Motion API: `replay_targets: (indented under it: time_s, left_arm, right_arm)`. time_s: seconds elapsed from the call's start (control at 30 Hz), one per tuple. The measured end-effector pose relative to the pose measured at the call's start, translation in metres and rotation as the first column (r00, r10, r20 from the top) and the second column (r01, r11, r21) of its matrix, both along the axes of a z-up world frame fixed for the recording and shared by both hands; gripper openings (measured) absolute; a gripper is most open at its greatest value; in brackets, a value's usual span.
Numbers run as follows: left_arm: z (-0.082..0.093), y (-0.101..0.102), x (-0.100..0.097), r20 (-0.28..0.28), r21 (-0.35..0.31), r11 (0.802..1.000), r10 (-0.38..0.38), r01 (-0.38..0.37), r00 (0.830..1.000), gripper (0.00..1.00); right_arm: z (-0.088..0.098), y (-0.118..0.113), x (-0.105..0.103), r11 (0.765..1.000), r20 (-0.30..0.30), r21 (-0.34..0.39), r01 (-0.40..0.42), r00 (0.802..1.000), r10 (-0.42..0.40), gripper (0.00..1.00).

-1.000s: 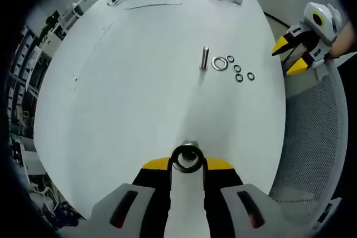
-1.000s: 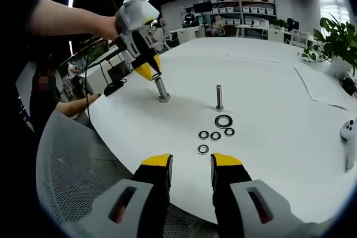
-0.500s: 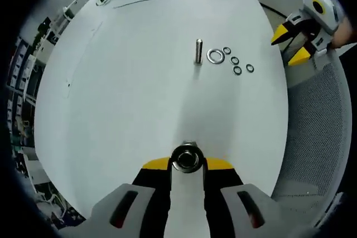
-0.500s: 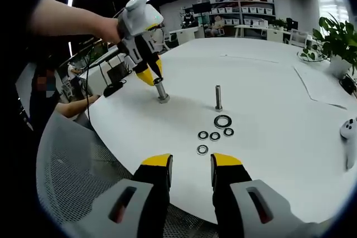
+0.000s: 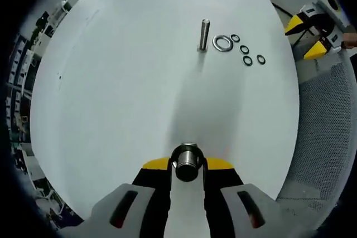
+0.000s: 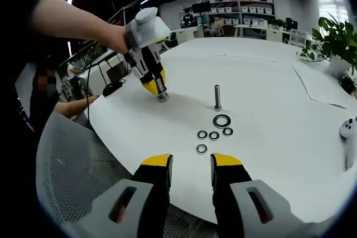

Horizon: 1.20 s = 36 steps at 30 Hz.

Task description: Place the washer onto the threaded stud by aligning its center hole with the stud, sliding it down to the base, and recovering from edge contact or off-axis alignment until the washer reaches the visible bottom stop.

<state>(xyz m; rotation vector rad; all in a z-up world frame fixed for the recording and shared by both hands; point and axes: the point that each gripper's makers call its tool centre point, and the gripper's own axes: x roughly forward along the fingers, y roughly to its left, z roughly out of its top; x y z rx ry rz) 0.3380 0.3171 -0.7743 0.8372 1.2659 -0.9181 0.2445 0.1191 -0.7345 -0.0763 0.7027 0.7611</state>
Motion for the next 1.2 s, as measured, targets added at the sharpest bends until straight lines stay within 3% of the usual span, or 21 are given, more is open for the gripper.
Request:
replay_targets:
  time_s: [0.37,0.63,0.9,1.2]
  left_arm:
    - [-0.013,0.008,0.000,-0.014,0.046,0.999,0.019,-0.019,1.000,0.19]
    - [-0.009,0.008,-0.001,-0.011,0.035,0.998,0.060,-0.059,0.998,0.20]
    - [-0.007,0.007,0.003,0.026,-0.017,0.992,0.122,-0.122,0.992,0.23]
    - [0.013,-0.001,0.013,0.083,-0.079,0.985,0.161,-0.154,0.983,0.28]
  right_arm:
    - [0.000,0.001,-0.001,1.000,-0.001,0.004,-0.005,1.000,0.005,0.30]
    - [0.001,0.003,-0.001,1.000,-0.002,0.009,-0.007,1.000,0.007,0.30]
    - [0.001,0.003,-0.002,1.000,-0.003,0.006,-0.011,1.000,0.011,0.30]
    - [0.001,0.001,0.000,1.000,0.009,-0.001,-0.004,1.000,0.004,0.31]
